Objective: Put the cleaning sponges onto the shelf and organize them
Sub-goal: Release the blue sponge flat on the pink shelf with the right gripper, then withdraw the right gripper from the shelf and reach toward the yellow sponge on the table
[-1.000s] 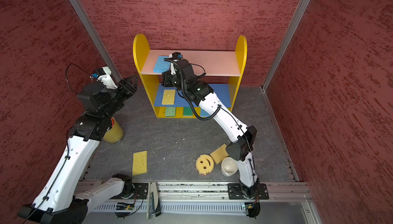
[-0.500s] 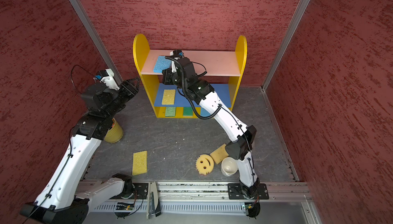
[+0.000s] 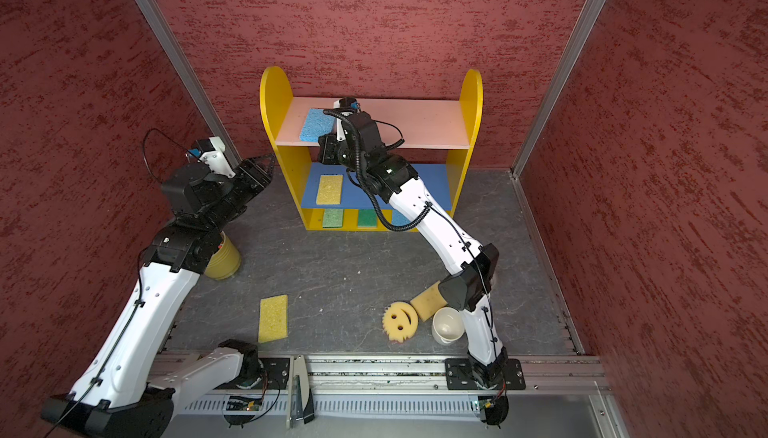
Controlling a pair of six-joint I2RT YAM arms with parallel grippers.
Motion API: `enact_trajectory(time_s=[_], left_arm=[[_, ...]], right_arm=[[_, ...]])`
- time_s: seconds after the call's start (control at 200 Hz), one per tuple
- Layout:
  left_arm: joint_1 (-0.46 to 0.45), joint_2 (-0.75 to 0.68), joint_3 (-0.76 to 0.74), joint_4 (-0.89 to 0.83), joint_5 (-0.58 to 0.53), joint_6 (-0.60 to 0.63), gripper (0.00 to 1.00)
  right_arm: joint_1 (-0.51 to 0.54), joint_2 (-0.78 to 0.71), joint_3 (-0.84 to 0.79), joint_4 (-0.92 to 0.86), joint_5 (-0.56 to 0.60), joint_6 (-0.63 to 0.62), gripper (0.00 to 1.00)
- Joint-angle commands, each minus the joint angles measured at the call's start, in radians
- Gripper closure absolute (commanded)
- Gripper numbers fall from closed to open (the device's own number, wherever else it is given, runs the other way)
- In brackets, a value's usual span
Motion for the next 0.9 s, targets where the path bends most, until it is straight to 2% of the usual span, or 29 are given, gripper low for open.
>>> enact_trajectory(time_s=[0.0,0.316,0.571,0.751,0.897], left_arm=[[0.01,0.001,-0.013,0.005,0.013,-0.009,0.49],[0.012,0.0,-0.016,0.009,0.015,-0.014,0.49],[0.012,0.026,-0.008,0.017,0.035,-0.021,0.49],[0.012,0.04,-0.002,0.018,0.05,-0.021,0.49],[0.012,0.021,-0.01,0.0,0.055,-0.01,0.46]], right_arm=[[-0.013,0.014,0.038,-0.017,0.031,0.002,1.0],[-0.019,0.033,0.057,-0.026,-0.016,0.01,1.0],[-0.016,-0.006,0.04,-0.027,-0.027,-0.004,1.0],[-0.015,-0.105,-0.07,0.021,0.0,-0.027,1.0],[-0.002,-0.273,-0.279,0.086,0.053,-0.07,1.0]])
